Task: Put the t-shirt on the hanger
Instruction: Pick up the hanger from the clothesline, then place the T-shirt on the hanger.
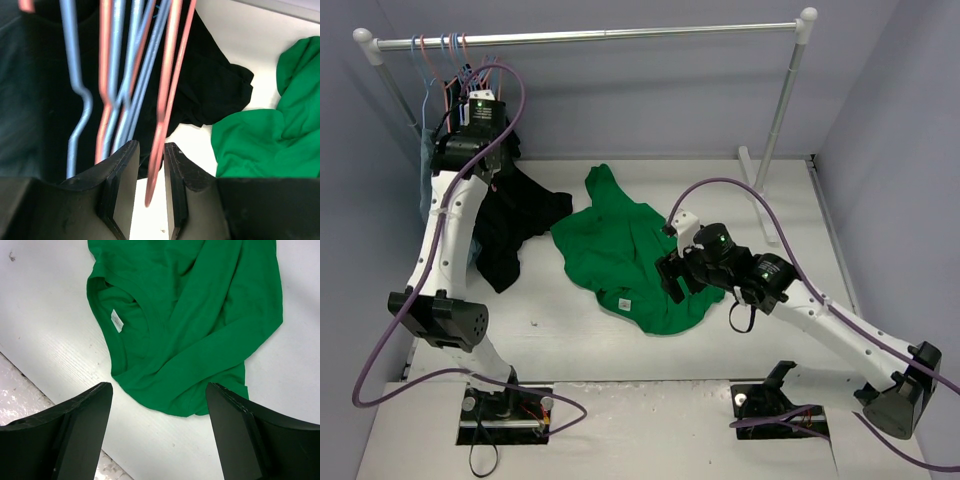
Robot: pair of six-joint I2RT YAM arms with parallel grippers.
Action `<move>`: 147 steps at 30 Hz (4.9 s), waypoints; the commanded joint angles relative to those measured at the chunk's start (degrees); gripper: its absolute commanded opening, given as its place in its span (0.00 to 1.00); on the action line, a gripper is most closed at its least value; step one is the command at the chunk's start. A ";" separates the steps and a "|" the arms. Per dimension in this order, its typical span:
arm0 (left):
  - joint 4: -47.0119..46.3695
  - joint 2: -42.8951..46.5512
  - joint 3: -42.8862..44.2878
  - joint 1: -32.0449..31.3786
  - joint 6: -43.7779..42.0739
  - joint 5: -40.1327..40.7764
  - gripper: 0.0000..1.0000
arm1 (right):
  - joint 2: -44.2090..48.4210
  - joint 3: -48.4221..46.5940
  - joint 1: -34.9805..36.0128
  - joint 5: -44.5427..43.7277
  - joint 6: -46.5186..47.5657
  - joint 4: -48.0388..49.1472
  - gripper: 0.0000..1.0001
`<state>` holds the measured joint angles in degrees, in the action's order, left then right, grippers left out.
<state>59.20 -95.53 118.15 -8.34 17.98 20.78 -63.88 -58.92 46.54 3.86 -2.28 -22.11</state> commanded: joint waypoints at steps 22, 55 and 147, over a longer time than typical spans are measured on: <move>-8.93 -2.21 6.30 1.74 -6.11 -3.20 0.27 | -4.68 -2.61 -0.05 2.56 1.58 5.58 0.77; -18.07 5.96 3.06 2.36 -11.65 -18.66 0.00 | -5.29 -3.84 -0.05 1.94 1.23 5.23 0.77; -18.86 42.35 -65.85 -28.31 -8.92 -35.98 0.00 | -30.00 3.81 -17.80 -11.50 -13.54 13.32 0.15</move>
<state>43.40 -53.89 51.27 -35.99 9.39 -14.20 -95.85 -53.71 29.23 -3.99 -16.08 -9.58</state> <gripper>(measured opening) 0.072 0.179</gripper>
